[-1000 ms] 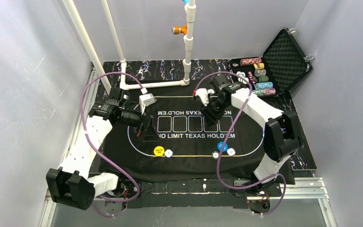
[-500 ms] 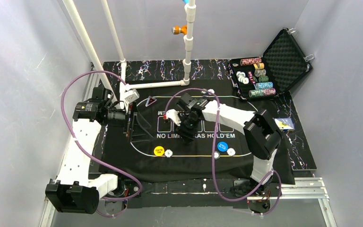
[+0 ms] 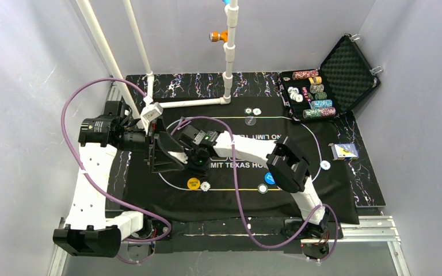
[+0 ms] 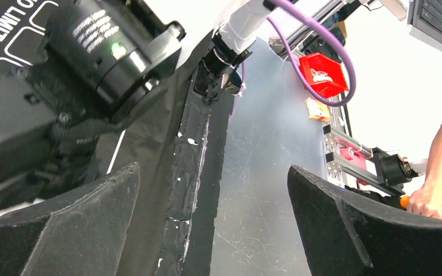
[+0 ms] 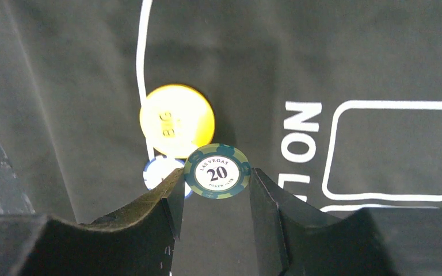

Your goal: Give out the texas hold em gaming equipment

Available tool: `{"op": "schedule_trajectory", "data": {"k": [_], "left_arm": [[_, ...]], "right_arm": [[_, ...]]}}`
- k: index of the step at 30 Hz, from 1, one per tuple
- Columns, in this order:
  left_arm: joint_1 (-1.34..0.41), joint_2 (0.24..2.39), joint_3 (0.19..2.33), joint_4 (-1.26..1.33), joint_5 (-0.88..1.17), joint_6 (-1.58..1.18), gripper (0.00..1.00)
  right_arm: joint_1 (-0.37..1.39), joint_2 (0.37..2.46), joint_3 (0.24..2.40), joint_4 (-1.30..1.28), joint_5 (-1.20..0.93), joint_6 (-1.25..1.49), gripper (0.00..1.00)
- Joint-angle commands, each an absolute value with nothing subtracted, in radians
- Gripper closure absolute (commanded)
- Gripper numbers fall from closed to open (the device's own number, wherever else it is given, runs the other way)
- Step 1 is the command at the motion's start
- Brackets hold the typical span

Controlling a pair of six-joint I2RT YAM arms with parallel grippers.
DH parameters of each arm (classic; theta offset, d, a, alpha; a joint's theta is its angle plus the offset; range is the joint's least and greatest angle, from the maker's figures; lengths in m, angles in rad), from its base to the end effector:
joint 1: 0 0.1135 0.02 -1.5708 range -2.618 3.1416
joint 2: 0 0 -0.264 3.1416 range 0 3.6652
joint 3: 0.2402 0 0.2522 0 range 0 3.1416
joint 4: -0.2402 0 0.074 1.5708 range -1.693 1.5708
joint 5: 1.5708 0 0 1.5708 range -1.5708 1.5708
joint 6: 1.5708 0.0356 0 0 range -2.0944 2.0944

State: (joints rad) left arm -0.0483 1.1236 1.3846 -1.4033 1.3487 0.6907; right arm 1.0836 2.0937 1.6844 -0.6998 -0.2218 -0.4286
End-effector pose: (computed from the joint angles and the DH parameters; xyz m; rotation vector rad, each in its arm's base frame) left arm 0.1592 -0.0425 0.3983 1.0346 1.7193 -1.3636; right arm 0.2032 0.4003 0.2024 -1.9271 1.9392 0.4948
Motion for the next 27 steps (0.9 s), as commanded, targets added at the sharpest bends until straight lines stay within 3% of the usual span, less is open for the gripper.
{"op": "schedule_trajectory", "data": {"k": [1,12,27], "left_arm": [[-0.043,1.126,1.461,-1.555,1.423,0.788,0.01],[-0.043,1.124,1.486,-1.585,1.426,0.809,0.01],[-0.044,1.126,1.471,-1.588,1.413,0.825,0.01]], "right_arm": [[1.122,2.133,1.802,-0.708,-0.192,-0.419,0.66],[1.189,2.240,1.955,-0.746,-0.160,-0.420,0.65],[1.228,2.313,2.007,-0.757,-0.164,-0.422,0.64]]}}
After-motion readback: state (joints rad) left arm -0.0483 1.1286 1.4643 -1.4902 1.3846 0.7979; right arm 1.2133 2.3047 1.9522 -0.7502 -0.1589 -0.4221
